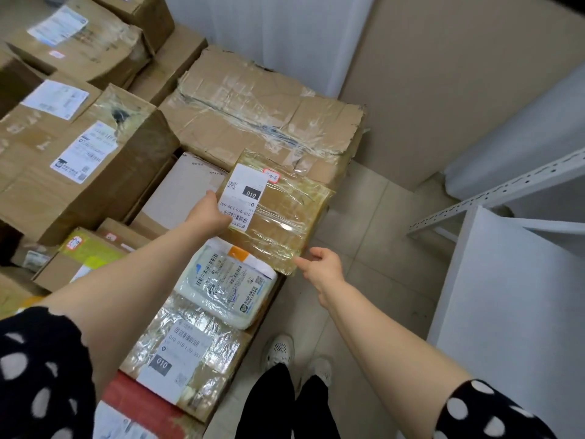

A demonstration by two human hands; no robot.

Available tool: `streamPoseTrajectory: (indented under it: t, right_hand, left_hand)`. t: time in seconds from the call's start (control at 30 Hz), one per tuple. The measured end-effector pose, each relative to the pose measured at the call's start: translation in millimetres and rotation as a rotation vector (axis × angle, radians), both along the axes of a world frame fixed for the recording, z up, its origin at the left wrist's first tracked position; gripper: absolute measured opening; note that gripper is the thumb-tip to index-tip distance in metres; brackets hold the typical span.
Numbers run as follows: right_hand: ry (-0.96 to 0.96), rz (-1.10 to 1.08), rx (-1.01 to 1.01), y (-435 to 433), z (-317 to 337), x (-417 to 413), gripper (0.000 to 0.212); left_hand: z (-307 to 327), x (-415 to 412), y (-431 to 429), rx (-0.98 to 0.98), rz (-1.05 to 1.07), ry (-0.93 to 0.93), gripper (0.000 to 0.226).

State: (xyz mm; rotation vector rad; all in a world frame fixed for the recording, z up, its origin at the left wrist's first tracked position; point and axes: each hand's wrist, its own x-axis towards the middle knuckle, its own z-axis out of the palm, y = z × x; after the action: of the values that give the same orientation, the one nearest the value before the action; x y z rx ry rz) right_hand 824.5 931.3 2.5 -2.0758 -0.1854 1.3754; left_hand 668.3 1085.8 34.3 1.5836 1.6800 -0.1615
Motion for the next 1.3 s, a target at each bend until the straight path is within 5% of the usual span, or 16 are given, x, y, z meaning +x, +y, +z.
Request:
streamPoseTrajectory:
  t: [0.13,0.3,0.93,1.3]
  right_hand:
    - [-0.104,0.054,0.038,-17.4,34.7,3.1,0.059]
    - [-0.232,0.119,0.105,-42.5,80.6,-0.6,0.059]
    - [-0.731,0.163,0.170,-311.4,250.3,-135.5,0.067]
    - [-1.127,-0.054,-0.067,-436.7,320.3,-270.3,0.065]
  left_hand:
    - [29.0,4.2,-15.7,0.109,-0.104,-0.061,0.042]
    - [69.4,-1.4,-52.6,0.177,-0.316,0.021,0.073]
    - [236.4,-87.7,-322.0,0.529,-1.055,0.185,0.077]
    - [305.9,-164.4,-421.2,0.740,-1.397,-0.098,0.075]
